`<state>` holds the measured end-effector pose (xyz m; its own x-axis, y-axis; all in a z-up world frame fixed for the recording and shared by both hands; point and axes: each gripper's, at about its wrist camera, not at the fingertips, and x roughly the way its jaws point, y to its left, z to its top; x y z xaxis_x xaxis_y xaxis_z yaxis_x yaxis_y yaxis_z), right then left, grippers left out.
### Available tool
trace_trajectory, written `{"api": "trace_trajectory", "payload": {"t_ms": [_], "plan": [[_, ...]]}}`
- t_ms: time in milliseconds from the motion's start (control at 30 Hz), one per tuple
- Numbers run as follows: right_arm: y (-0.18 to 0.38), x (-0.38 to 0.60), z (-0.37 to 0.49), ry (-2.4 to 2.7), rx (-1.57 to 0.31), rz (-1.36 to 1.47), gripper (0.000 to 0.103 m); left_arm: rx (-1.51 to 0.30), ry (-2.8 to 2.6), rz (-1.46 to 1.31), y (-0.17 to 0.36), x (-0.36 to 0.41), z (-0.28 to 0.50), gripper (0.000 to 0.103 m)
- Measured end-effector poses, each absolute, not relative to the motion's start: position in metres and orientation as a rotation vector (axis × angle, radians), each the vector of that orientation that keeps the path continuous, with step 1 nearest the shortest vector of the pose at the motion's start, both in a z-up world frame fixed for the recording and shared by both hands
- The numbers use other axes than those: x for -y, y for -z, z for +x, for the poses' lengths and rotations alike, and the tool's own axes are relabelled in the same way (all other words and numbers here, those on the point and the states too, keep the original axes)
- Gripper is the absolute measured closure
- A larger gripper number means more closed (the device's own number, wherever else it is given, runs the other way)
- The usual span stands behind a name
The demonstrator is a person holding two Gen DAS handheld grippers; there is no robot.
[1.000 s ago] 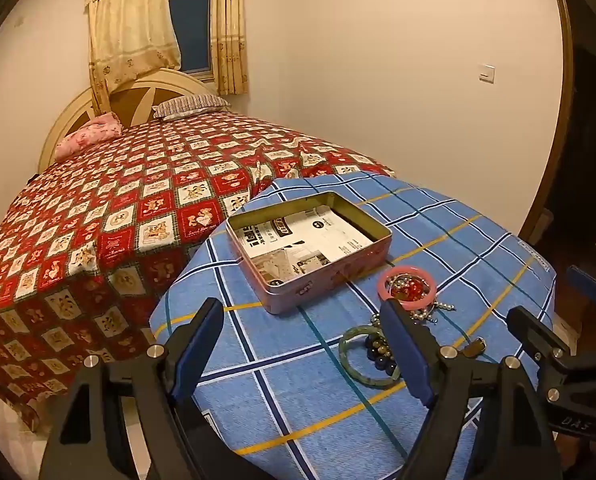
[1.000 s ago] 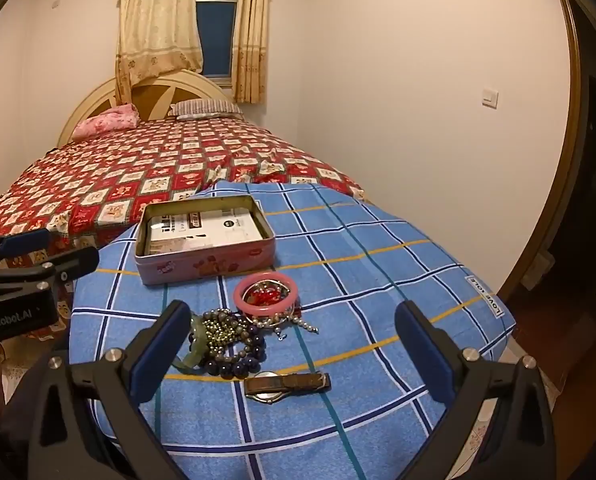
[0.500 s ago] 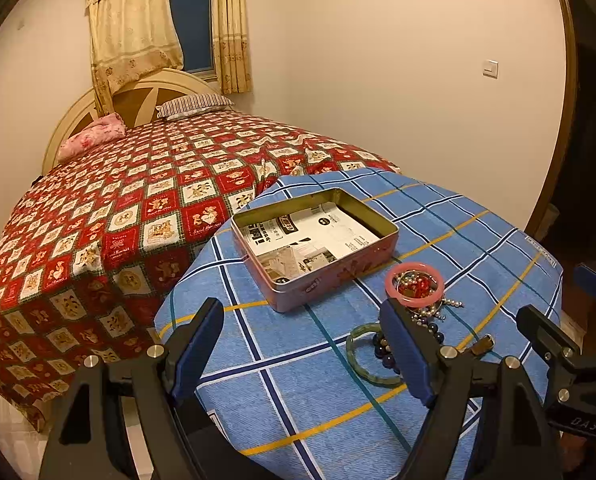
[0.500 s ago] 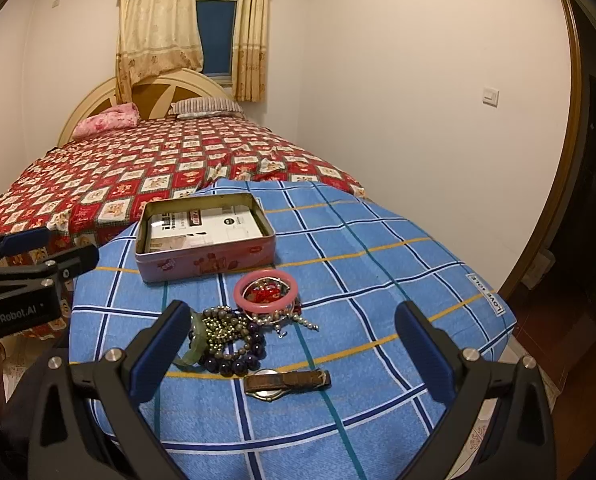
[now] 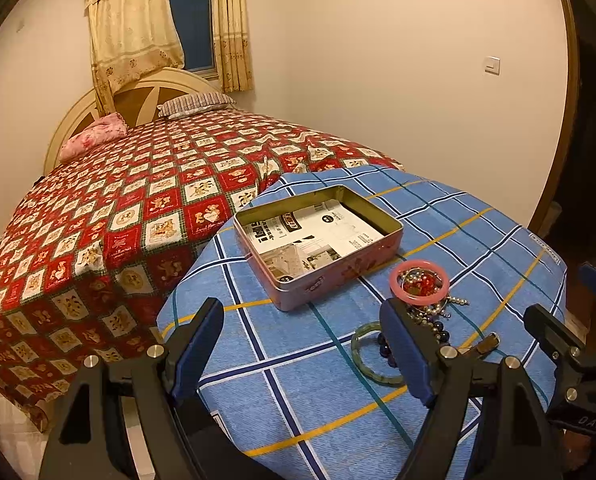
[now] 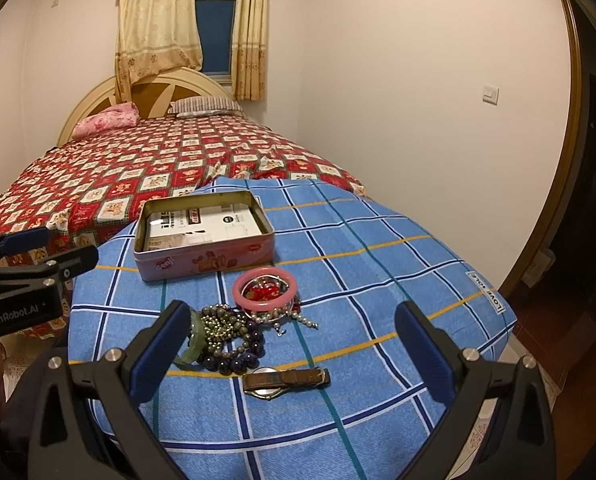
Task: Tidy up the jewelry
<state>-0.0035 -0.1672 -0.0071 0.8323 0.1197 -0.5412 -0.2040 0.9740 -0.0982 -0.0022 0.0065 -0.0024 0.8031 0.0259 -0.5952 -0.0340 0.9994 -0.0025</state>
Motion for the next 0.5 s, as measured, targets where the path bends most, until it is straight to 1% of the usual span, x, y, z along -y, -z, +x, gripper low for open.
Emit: {"api": "trace_trajectory", "payload": {"t_ms": [500], "plan": [[0.0088,0.1682,-0.0033,-0.173,-0.564,-0.153,0.0,-0.641,-0.032,-0.008,0.0022,-0.0057,-0.0016,0.022]]}}
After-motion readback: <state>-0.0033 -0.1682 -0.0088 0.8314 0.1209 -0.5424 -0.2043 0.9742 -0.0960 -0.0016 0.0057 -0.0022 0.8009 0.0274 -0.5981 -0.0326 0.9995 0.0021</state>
